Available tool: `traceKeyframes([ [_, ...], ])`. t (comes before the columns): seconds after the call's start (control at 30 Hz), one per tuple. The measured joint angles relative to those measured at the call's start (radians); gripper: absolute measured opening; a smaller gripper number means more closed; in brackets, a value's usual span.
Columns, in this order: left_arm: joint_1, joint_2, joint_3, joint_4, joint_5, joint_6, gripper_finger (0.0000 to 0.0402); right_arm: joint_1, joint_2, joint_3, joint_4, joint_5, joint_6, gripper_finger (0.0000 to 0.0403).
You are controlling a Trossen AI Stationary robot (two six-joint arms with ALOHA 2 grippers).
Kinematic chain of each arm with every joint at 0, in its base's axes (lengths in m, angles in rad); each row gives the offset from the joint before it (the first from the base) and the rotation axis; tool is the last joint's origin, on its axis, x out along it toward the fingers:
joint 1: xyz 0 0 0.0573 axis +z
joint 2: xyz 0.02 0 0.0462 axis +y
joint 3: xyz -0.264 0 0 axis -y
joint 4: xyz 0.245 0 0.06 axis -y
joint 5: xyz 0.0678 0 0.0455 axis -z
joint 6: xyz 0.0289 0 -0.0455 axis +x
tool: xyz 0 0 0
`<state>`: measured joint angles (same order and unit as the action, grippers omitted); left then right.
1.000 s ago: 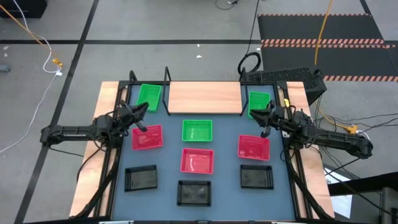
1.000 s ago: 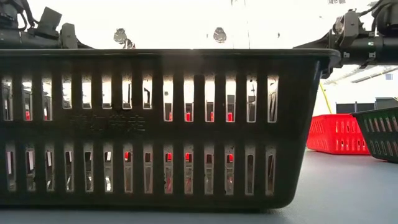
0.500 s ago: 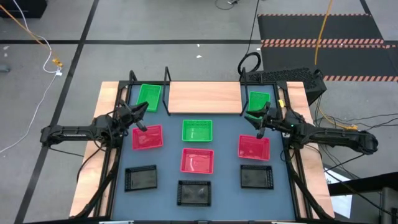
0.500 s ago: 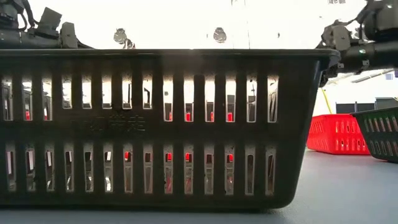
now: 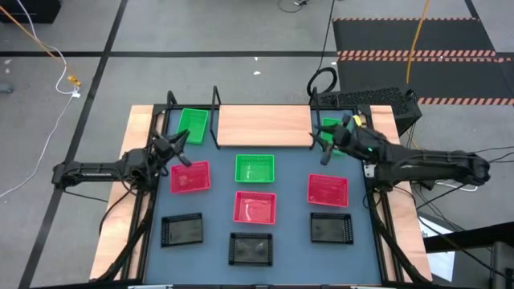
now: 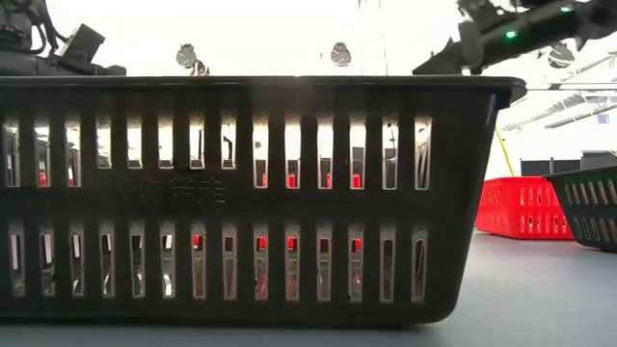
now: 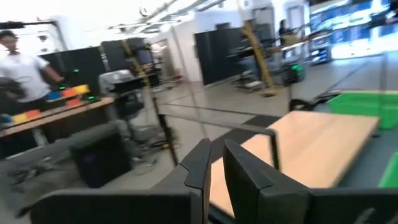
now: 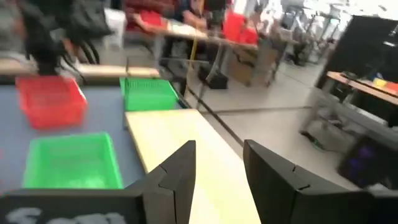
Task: Stack baskets on shelf by color
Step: Put the top right green bin on the shelf
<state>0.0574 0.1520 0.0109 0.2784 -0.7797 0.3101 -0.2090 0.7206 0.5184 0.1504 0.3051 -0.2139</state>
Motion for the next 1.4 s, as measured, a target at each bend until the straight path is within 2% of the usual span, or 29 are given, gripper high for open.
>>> traceKeyframes([
  [0.1, 0.0, 0.0, 0.0, -0.03, -0.01, -0.034, 0.0047, -0.025, 0.042, 0.085, 0.039, -0.072, -0.098, 0.013],
  [0.27, 0.0, 0.0, 0.0, -0.063, -0.01, -0.072, 0.0047, -0.061, 0.102, 0.214, -0.032, 0.02, -0.144, 0.013],
  [0.37, 0.0, 0.0, 0.0, -0.075, -0.009, -0.072, 0.0047, -0.065, 0.155, 0.247, -0.072, 0.054, -0.032, 0.013],
  [0.5, 0.001, 0.0, 0.0, -0.061, -0.009, -0.017, 0.0047, -0.01, 0.251, 0.264, -0.11, -0.021, 0.139, 0.013],
  [0.57, 0.001, 0.0, 0.0, -0.048, -0.008, 0.003, 0.0047, 0.029, 0.281, 0.286, -0.198, -0.001, 0.178, 0.013],
  [0.7, 0.001, 0.0, 0.0, -0.074, 0.021, -0.052, 0.0047, 0.078, 0.297, 0.365, -0.465, 0.188, 0.211, 0.013],
  [0.77, 0.001, 0.0, 0.0, -0.131, 0.049, -0.076, 0.0047, 0.085, 0.306, 0.403, -0.601, 0.215, 0.252, 0.013],
  [0.87, 0.001, 0.001, 0.0, -0.21, 0.057, -0.139, 0.0047, 0.089, 0.31, 0.464, -0.786, 0.176, 0.323, 0.013],
  [1.13, 0.001, 0.025, 0.0, -0.212, 0.059, -0.229, 0.0047, 0.047, 0.314, 0.483, -1.123, 0.106, 0.369, 0.0118],
  [1.27, 0.001, 0.025, 0.0, -0.178, 0.059, -0.227, 0.0047, 0.007, 0.318, 0.424, -1.154, 0.058, 0.385, 0.0108],
  [1.4, 0.001, 0.025, 0.0, -0.116, 0.06, -0.172, 0.0047, -0.033, 0.324, 0.318, -1.103, -0.006, 0.379, 0.0105],
])
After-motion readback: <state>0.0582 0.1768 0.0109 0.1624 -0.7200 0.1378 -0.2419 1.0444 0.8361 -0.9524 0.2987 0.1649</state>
